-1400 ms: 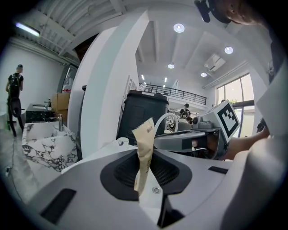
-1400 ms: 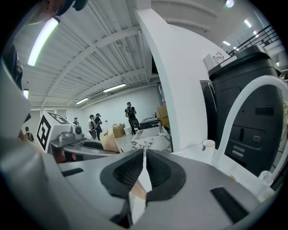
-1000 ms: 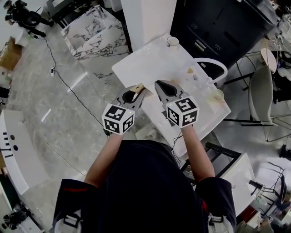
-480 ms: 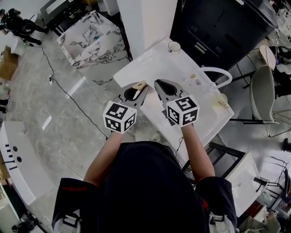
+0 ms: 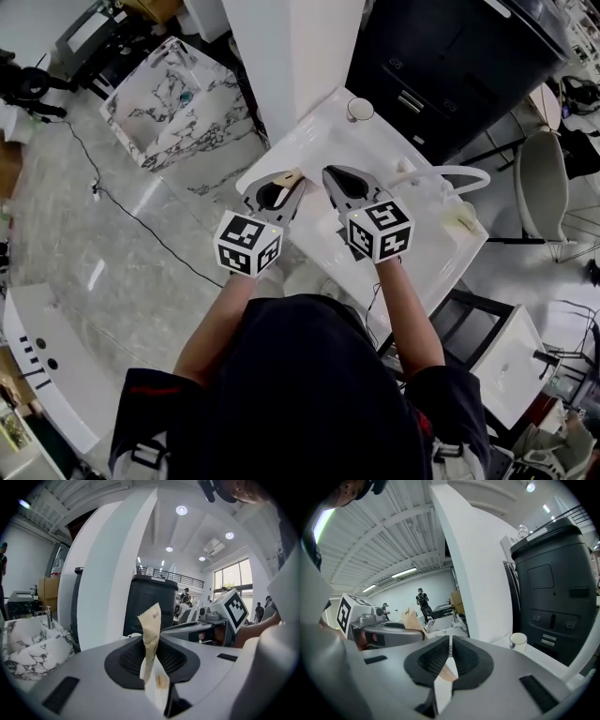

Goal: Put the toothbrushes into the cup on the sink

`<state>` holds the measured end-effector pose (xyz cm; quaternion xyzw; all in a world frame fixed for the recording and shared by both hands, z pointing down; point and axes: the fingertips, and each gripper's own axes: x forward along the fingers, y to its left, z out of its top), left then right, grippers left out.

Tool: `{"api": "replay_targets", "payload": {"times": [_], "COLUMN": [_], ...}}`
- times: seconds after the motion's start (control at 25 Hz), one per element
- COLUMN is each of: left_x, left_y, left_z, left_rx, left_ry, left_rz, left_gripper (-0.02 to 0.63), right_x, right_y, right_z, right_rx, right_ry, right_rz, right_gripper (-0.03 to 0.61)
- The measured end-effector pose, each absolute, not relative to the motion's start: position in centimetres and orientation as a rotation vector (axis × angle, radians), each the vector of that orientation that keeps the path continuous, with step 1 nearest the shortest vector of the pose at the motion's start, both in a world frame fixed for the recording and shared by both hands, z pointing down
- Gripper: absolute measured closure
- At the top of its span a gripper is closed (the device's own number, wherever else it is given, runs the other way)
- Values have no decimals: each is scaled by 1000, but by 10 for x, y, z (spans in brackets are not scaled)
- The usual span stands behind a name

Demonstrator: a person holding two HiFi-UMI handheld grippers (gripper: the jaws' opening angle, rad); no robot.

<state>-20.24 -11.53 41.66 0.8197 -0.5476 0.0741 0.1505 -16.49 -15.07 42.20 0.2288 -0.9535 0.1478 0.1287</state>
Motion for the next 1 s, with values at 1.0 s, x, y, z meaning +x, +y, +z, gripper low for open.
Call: {"api": "replay_targets", "payload": {"times": [1.0], "left_x": [-319], "left_y": [-158], "left_z": [426], "left_rx": [2464], "left_ry": [-1337], "left_rz": [204], "left_gripper": [537], "right_x": [-253], "right_y": [-199], "right_z": [431], "right_rx": [973], "right_ry": [-2625], "right_rz": [473], "right_gripper": [532]}}
